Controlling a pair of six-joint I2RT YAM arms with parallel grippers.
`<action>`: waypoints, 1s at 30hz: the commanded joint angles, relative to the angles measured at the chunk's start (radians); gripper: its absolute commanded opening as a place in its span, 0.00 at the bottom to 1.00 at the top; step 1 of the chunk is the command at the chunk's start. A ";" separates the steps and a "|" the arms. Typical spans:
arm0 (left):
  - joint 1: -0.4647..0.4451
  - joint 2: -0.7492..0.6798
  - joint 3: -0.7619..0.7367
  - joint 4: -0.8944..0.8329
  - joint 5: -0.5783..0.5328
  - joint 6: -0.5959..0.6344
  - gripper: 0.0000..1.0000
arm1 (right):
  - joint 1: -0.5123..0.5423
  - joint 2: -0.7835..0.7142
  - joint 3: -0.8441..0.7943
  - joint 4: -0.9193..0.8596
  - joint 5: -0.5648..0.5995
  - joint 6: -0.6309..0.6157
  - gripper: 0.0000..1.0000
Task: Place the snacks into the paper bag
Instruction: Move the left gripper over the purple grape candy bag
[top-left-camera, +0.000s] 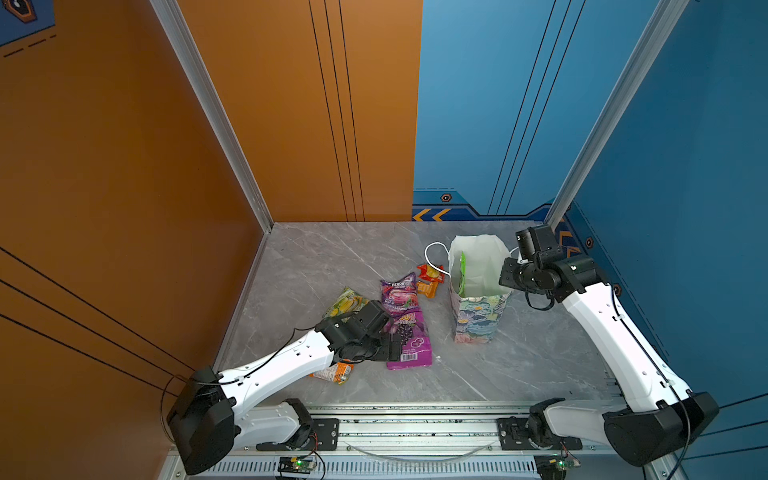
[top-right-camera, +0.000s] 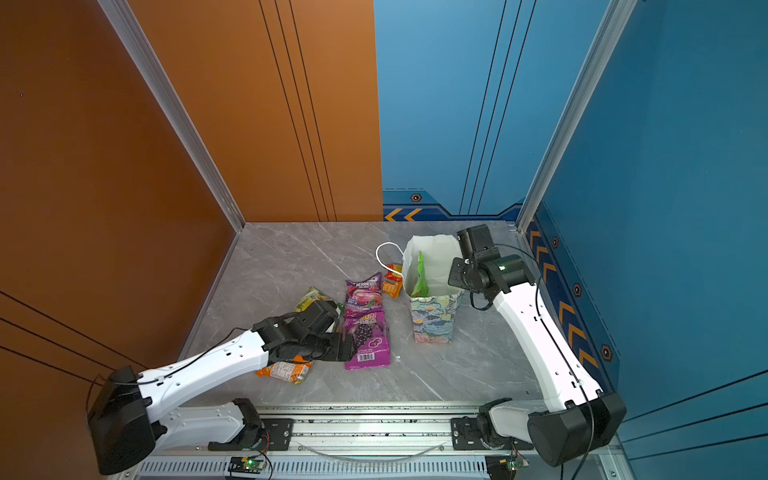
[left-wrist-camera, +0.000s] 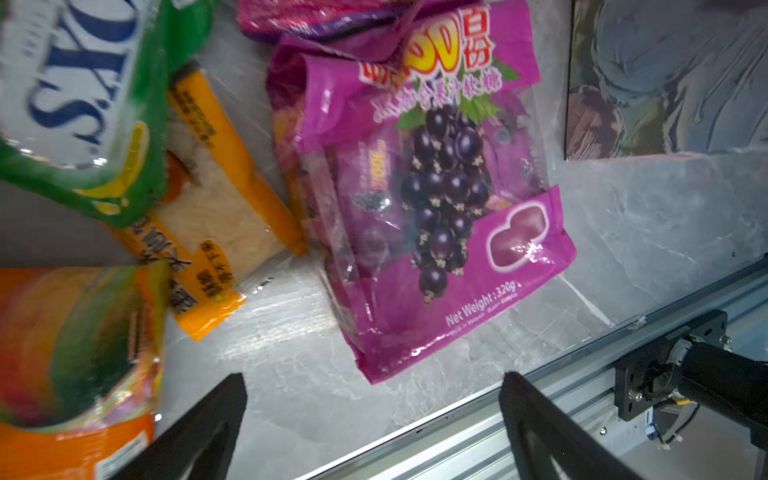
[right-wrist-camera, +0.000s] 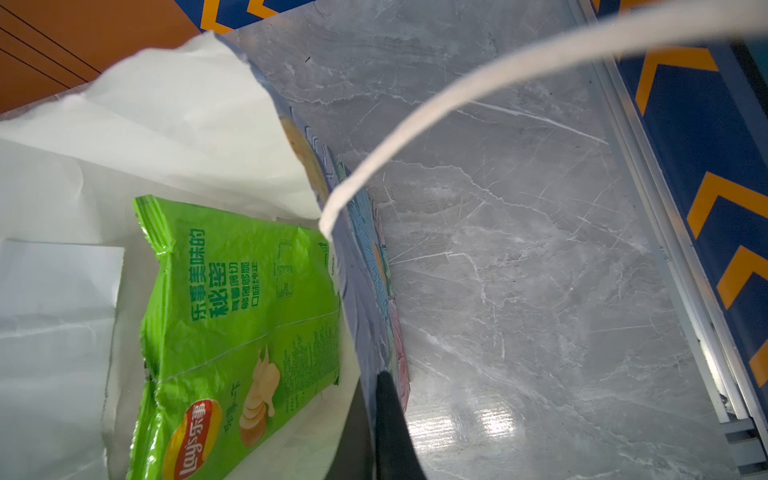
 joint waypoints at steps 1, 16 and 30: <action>-0.047 0.041 -0.039 0.098 0.004 -0.063 0.97 | -0.001 -0.019 -0.017 -0.002 0.007 -0.004 0.00; -0.176 0.245 0.083 0.296 0.012 -0.097 0.96 | 0.002 -0.020 -0.020 0.002 0.007 -0.009 0.00; -0.041 -0.089 0.037 0.022 -0.080 0.006 0.96 | 0.001 -0.020 -0.013 0.001 0.004 -0.015 0.00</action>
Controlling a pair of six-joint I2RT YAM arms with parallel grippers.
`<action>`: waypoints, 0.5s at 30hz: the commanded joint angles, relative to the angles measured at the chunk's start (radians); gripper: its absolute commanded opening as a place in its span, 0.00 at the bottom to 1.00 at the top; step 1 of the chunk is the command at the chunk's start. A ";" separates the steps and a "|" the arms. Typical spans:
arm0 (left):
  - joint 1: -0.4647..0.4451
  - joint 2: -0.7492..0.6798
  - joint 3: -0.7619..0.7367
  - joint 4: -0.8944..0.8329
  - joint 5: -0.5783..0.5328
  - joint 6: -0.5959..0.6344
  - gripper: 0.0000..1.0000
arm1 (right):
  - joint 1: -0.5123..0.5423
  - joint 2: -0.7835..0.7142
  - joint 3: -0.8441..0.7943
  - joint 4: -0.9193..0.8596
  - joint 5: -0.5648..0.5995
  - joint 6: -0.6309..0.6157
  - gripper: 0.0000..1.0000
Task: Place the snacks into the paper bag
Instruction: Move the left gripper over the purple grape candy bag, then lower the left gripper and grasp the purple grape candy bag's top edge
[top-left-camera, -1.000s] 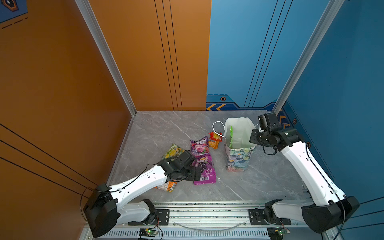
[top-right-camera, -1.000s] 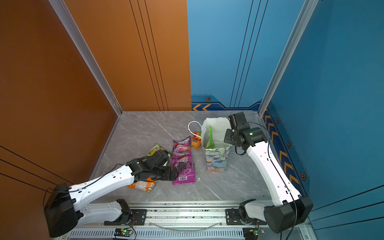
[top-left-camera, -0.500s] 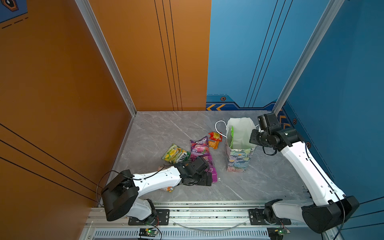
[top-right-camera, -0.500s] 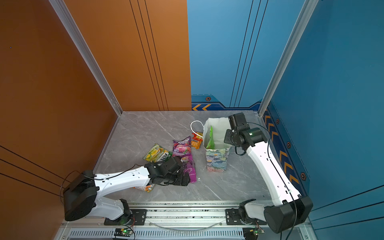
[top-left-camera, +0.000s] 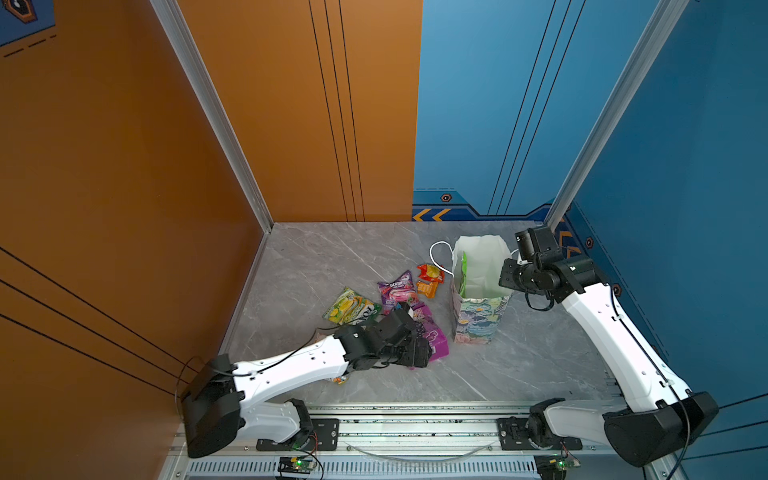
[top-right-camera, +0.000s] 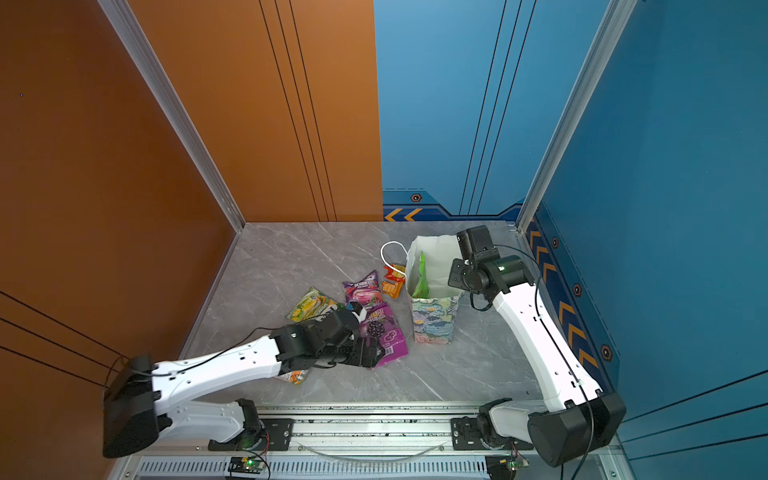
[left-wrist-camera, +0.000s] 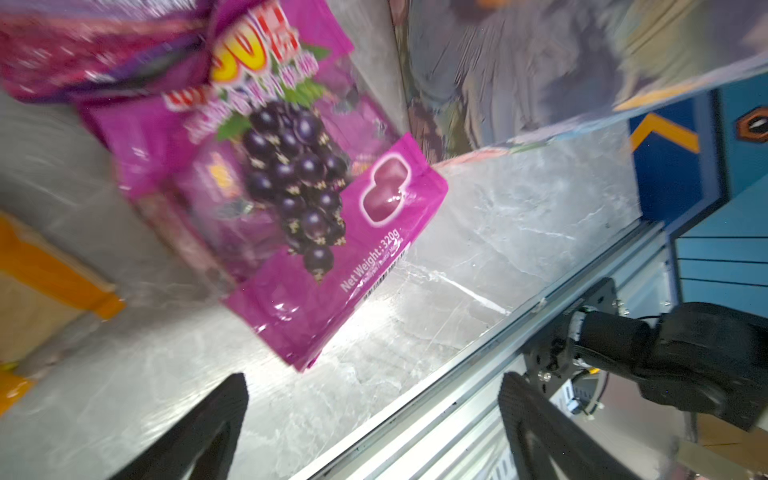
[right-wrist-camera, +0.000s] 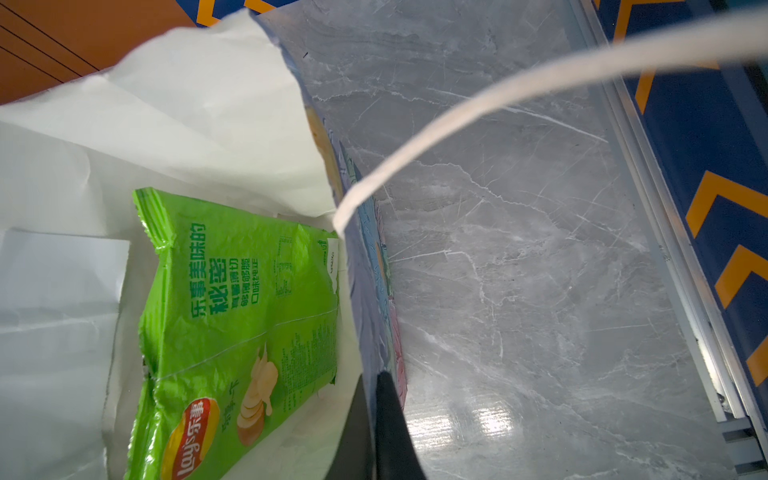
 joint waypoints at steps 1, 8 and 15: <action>0.122 -0.080 -0.011 -0.165 -0.012 0.081 0.96 | 0.002 -0.022 -0.006 0.000 0.005 -0.008 0.00; 0.318 0.062 0.106 -0.243 0.126 0.275 0.96 | -0.001 -0.032 -0.024 0.010 0.001 -0.008 0.00; 0.357 0.287 0.256 -0.232 0.141 0.357 0.95 | 0.003 -0.032 -0.023 0.008 -0.011 -0.005 0.00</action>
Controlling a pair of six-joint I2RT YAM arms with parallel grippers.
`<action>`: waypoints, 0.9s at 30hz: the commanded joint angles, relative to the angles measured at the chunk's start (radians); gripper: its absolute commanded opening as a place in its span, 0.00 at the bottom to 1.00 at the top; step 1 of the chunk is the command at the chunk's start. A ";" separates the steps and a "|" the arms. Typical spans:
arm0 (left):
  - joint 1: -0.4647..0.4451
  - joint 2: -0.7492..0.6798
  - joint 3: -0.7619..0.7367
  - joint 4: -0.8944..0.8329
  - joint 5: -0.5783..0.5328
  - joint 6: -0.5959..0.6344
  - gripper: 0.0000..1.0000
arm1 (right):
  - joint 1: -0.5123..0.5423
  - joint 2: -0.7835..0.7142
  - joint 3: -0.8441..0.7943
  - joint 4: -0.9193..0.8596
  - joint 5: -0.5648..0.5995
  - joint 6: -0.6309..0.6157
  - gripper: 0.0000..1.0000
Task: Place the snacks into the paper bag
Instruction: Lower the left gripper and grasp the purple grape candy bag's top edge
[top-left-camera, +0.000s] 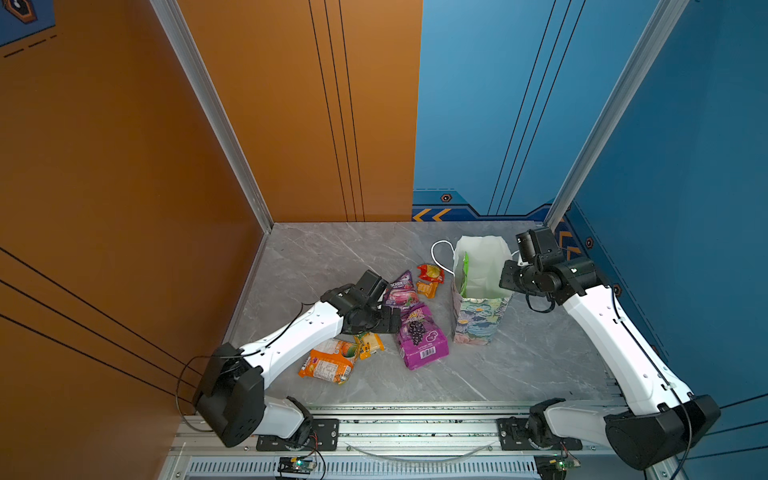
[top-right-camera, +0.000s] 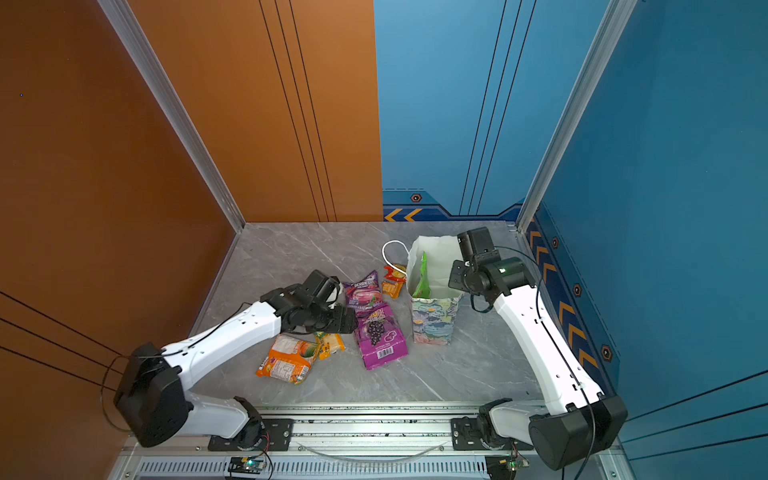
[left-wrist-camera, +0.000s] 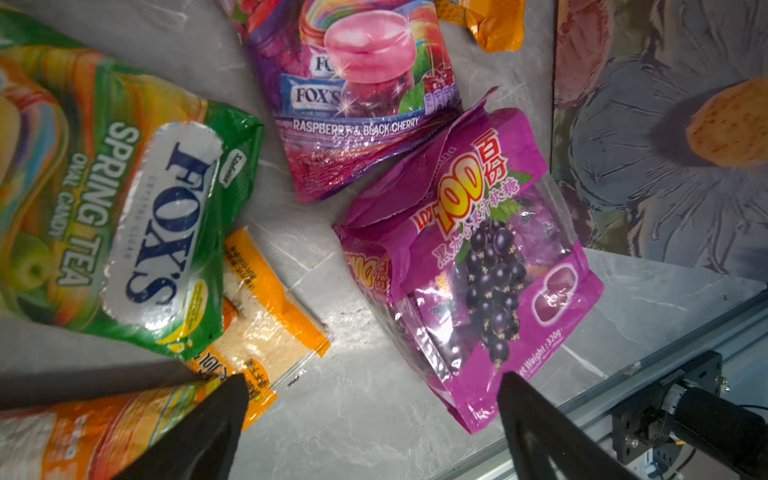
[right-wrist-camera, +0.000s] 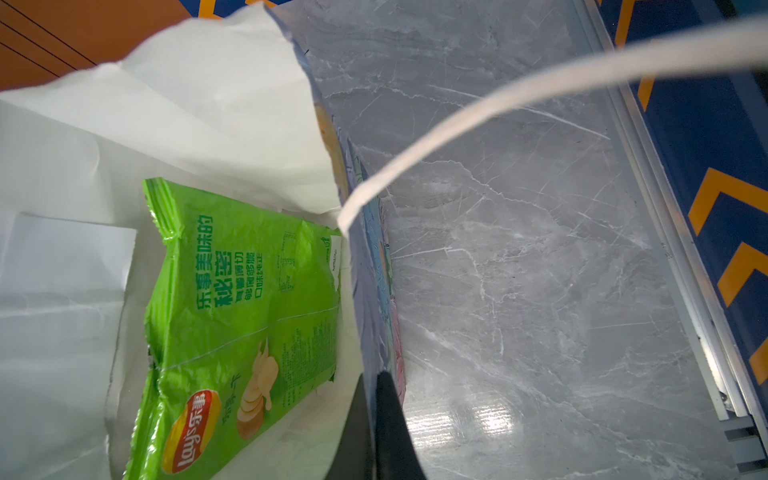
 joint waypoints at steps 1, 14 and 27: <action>0.019 0.074 0.072 -0.015 0.056 0.082 0.95 | 0.004 -0.020 -0.012 0.009 -0.004 -0.005 0.00; -0.003 0.344 0.156 0.056 0.209 0.094 0.82 | 0.010 -0.019 -0.018 0.006 -0.008 -0.002 0.00; -0.019 0.338 0.050 0.125 0.186 0.058 0.38 | 0.013 -0.021 -0.011 -0.004 -0.001 -0.002 0.00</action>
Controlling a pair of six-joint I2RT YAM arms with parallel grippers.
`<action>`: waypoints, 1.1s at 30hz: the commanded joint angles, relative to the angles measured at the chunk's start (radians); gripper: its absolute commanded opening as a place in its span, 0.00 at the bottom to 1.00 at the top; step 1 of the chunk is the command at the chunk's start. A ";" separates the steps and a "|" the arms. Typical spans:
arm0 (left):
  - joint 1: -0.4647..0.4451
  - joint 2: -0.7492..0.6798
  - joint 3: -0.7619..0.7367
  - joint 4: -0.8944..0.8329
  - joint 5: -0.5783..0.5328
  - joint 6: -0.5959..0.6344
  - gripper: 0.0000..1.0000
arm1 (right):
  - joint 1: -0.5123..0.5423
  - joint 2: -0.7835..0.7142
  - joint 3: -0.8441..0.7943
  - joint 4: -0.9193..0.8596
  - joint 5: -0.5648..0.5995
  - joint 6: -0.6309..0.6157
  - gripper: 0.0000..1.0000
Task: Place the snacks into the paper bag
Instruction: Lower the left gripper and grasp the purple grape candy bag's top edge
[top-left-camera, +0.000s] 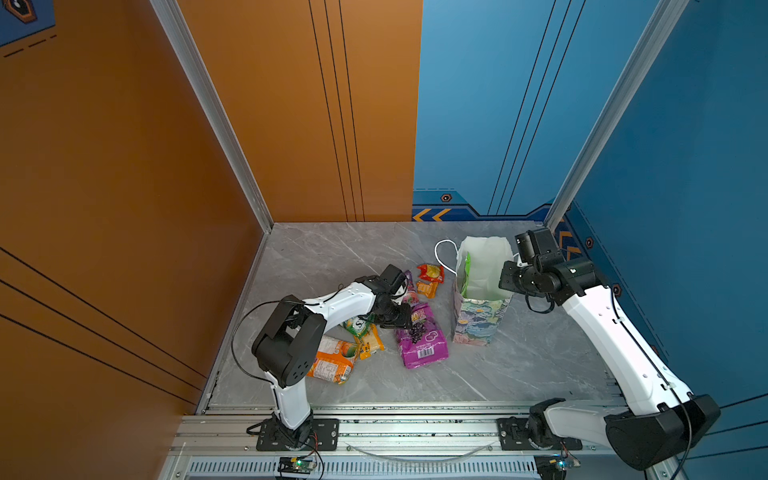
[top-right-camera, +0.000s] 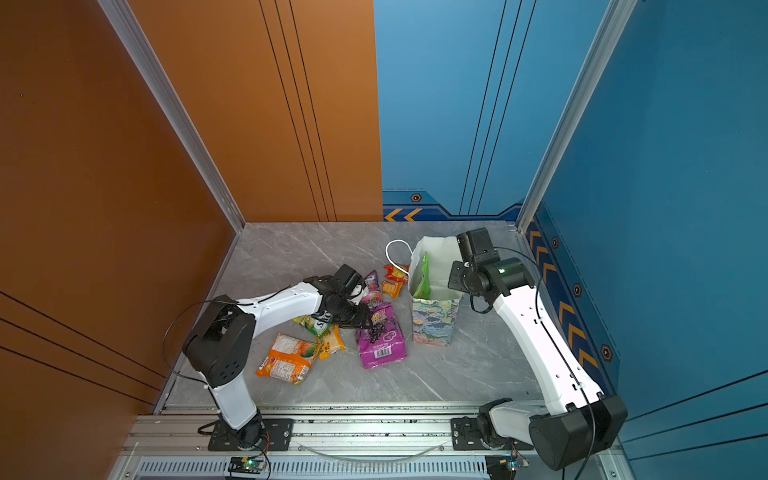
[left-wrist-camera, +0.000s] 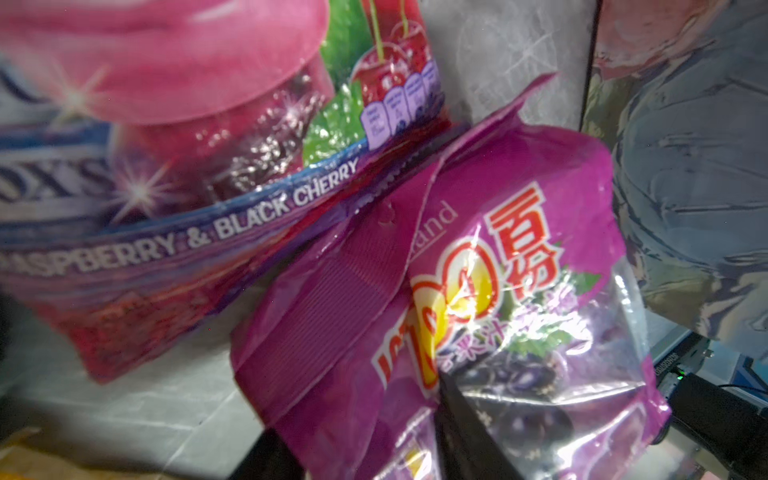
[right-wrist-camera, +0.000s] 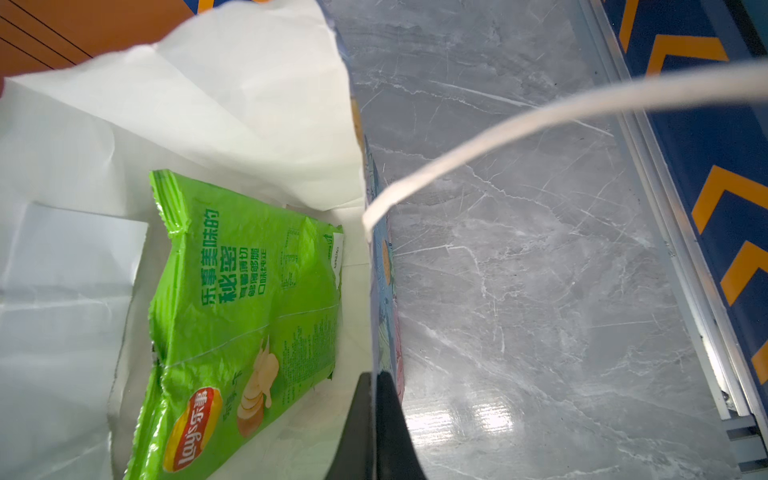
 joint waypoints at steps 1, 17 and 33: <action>-0.020 -0.028 -0.078 0.021 -0.012 -0.021 0.33 | 0.007 -0.020 -0.004 -0.004 0.001 -0.002 0.00; -0.120 -0.439 -0.379 0.253 -0.271 -0.282 0.03 | 0.022 0.000 0.021 -0.007 0.014 -0.002 0.00; -0.165 -0.781 -0.425 0.169 -0.579 -0.327 0.00 | 0.037 -0.006 0.022 -0.004 0.031 0.020 0.00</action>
